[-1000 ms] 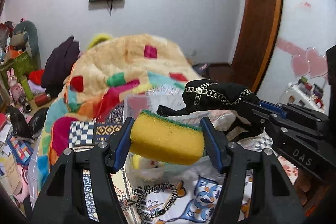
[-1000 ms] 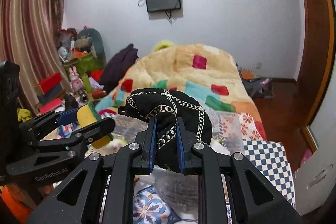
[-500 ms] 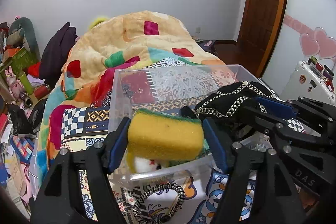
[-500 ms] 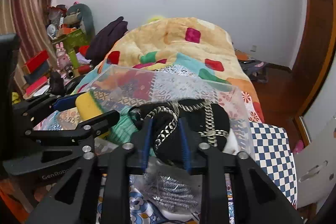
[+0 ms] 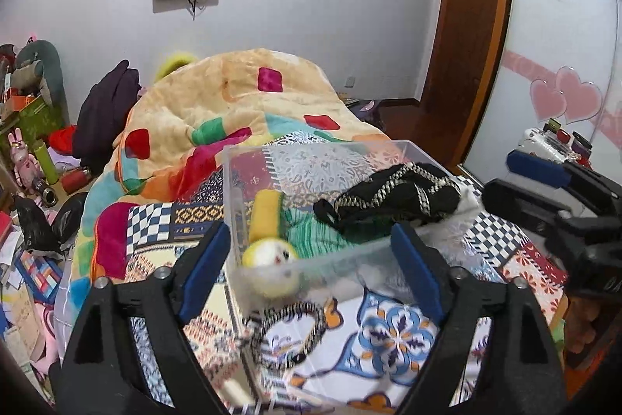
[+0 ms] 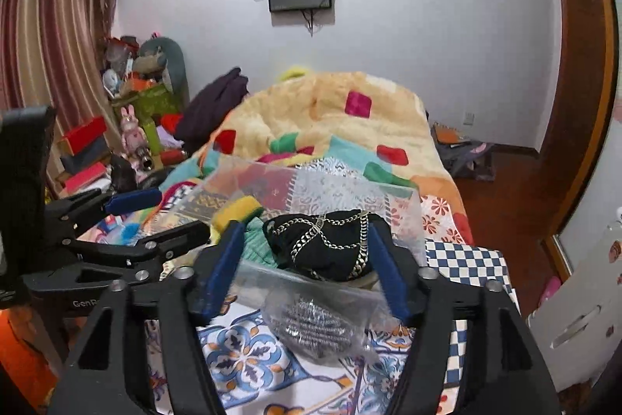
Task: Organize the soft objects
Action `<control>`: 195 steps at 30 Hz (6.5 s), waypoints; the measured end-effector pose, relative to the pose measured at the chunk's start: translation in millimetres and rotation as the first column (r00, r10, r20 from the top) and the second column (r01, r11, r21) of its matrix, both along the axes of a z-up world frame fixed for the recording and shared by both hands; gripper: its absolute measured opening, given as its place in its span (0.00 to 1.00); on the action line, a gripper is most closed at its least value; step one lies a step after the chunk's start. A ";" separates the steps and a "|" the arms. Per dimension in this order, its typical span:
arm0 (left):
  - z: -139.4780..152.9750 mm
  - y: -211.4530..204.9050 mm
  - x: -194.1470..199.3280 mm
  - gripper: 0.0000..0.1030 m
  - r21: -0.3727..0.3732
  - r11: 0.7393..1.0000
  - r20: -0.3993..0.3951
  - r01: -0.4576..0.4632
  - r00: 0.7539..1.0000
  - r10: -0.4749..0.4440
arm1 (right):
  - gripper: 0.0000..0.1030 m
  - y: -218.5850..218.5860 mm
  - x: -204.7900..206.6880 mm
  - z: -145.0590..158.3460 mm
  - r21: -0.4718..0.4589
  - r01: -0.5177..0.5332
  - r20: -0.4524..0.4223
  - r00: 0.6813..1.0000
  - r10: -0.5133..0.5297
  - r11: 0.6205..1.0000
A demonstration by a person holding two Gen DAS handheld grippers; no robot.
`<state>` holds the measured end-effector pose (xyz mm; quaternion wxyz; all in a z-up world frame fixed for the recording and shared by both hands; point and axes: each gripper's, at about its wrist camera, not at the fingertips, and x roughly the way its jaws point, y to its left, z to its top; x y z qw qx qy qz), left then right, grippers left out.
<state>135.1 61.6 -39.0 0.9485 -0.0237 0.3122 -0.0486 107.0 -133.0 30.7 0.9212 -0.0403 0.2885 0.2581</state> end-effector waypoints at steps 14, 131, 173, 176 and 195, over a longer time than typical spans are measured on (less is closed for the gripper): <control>-58.2 12.3 -15.6 0.85 0.016 1.000 -0.174 -0.010 0.985 0.013 | 0.78 -9.8 1.8 -61.9 -0.039 0.012 -0.185 0.983 -0.019 0.999; 47.0 -2.0 -28.9 0.43 -0.043 0.999 0.176 0.034 0.984 -0.025 | 0.48 -4.6 -1.4 12.3 0.083 -0.032 -0.007 0.999 0.032 0.996; 67.8 -15.6 -88.9 0.99 -0.032 0.999 0.349 -0.036 0.936 0.044 | 0.95 -20.3 -50.9 36.5 0.116 -0.015 0.239 0.971 -0.013 0.993; 67.8 -14.9 -88.4 0.99 -0.032 0.999 0.349 -0.036 0.936 0.045 | 0.95 -22.4 -51.2 36.3 0.120 -0.014 0.237 0.971 -0.015 0.993; 67.3 -14.9 -90.4 0.99 -0.033 0.999 0.352 -0.032 0.935 0.042 | 0.95 -26.4 -51.6 37.4 0.132 -0.011 0.232 0.973 -0.020 0.991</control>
